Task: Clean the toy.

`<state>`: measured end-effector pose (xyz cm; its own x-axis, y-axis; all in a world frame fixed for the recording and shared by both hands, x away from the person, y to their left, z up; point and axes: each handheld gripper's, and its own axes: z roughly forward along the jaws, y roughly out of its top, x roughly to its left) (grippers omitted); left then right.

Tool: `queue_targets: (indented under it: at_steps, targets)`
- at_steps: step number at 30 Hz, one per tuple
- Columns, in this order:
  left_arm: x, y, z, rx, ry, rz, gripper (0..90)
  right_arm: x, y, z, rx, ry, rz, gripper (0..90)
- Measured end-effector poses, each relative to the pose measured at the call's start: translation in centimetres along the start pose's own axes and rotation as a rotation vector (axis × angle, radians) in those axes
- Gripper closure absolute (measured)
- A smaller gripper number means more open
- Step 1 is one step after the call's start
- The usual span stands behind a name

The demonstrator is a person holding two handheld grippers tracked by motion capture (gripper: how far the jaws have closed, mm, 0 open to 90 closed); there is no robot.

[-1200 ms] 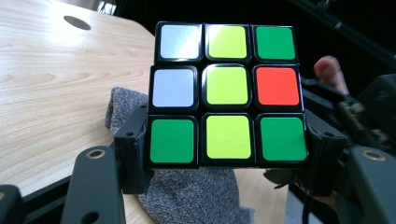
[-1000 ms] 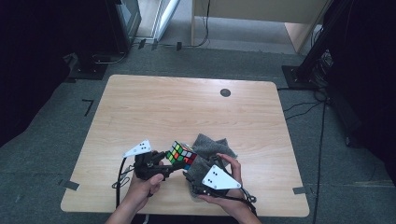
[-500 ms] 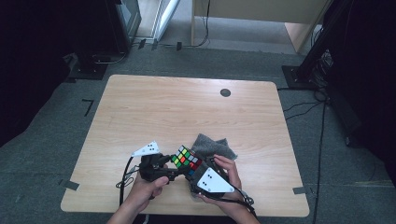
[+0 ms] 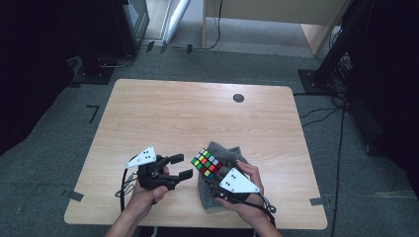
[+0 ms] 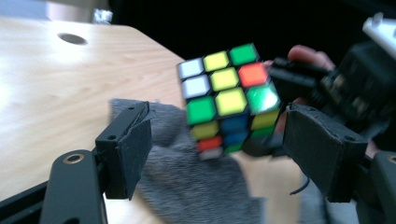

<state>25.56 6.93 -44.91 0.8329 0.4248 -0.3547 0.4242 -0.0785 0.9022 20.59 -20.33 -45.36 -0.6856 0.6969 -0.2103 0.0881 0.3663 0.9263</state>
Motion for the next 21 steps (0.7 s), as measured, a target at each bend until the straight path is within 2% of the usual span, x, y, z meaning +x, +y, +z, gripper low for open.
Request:
queue_targets:
  at_steps: [3,8,9,12,14,18,21]
  targets:
    - [-0.4,-0.4,0.2,0.032,0.056,0.111,24.8,-1.0,0.2,-0.3,0.000,0.011,0.089,34.5]
    - [-2.3,-1.3,1.4,0.112,0.159,0.333,24.7,-1.9,0.7,-0.7,-0.001,0.091,0.246,34.5]
    - [-2.6,-1.5,1.7,0.118,0.169,0.362,24.5,-2.0,0.8,-0.7,-0.002,0.113,0.282,34.5]
    - [-3.0,-1.9,2.3,0.138,0.208,0.415,23.7,-2.1,0.9,-0.6,0.003,0.175,0.376,34.4]
    - [-3.2,-2.2,2.4,0.138,0.235,0.453,23.3,-1.9,1.0,-0.4,0.023,0.205,0.415,34.4]
    - [-3.6,-2.6,2.5,0.124,0.260,0.523,23.2,-1.5,0.9,0.2,0.073,0.235,0.453,34.4]
    - [-3.7,-2.7,2.5,0.118,0.252,0.554,23.3,-1.4,0.8,0.5,0.102,0.271,0.495,34.4]
